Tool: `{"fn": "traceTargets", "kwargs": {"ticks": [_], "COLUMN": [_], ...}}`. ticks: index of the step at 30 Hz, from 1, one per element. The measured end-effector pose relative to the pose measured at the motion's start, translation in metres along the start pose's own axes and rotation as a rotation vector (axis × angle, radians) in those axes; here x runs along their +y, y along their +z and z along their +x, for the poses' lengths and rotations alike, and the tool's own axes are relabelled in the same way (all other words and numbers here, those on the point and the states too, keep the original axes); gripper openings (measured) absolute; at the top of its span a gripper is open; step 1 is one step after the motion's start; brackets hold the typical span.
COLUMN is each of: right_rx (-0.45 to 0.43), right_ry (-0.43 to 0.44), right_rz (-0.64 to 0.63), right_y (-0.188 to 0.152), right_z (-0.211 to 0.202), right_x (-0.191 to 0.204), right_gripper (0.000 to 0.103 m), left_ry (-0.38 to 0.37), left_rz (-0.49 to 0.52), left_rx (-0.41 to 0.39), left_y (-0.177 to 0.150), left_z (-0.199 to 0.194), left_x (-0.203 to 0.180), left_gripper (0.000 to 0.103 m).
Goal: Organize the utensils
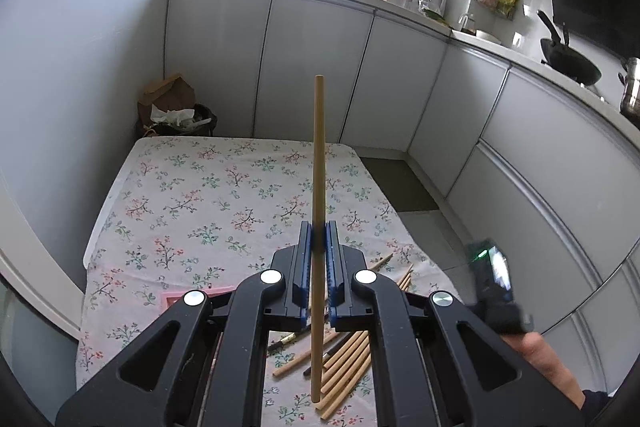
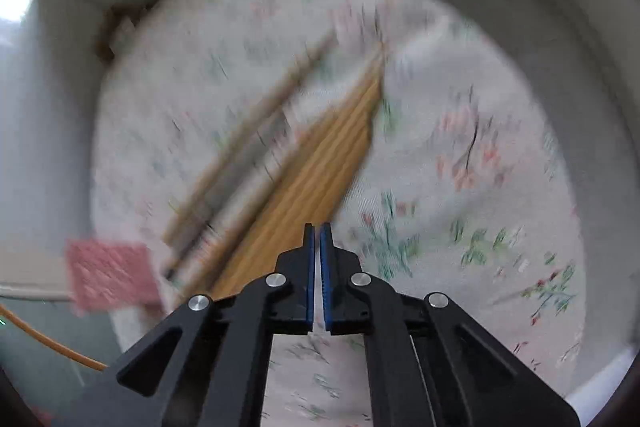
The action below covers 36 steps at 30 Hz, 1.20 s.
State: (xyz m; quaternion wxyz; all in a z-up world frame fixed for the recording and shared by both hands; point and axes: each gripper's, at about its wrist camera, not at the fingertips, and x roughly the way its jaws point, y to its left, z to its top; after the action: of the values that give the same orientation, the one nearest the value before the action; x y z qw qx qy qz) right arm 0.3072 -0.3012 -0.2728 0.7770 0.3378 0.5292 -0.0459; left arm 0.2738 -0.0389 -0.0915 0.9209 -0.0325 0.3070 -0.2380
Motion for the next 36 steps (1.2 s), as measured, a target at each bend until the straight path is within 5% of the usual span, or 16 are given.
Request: {"fn": "traceTargets", "kwargs": {"ticks": [3, 5, 13, 18, 24, 28, 36], "right_rx": [0.009, 0.012, 0.091, 0.137, 0.095, 0.088, -0.044], "right_ry": [0.12, 0.136, -0.024, -0.217, -0.324, -0.209, 0.053], "right_rz": [0.061, 0.082, 0.23, 0.26, 0.307, 0.33, 0.253], "right_y": [0.017, 0.03, 0.075, 0.092, 0.09, 0.079, 0.058], "right_z": [0.0, 0.01, 0.075, 0.088, 0.09, 0.084, 0.034], "right_x": [0.008, 0.012, 0.007, 0.031, 0.045, 0.043, 0.051], "right_gripper": [0.033, 0.033, 0.032, 0.032, 0.016, 0.007, 0.006], "left_ry": [0.001, -0.004, -0.012, -0.013, 0.008, 0.019, 0.049], "left_rz": [-0.005, -0.018, -0.052, -0.078, -0.064, -0.077, -0.121], "left_rx": [-0.023, -0.033, -0.129, -0.143, -0.145, -0.151, -0.178], "left_y": [0.003, 0.006, 0.016, 0.021, 0.021, 0.022, 0.021], "left_z": [-0.004, -0.006, -0.03, -0.031, -0.029, -0.032, -0.038], "left_x": [0.003, 0.005, 0.022, 0.031, 0.031, 0.04, 0.067], "left_gripper": [0.006, 0.006, 0.006, 0.006, 0.006, 0.006, 0.006]}}
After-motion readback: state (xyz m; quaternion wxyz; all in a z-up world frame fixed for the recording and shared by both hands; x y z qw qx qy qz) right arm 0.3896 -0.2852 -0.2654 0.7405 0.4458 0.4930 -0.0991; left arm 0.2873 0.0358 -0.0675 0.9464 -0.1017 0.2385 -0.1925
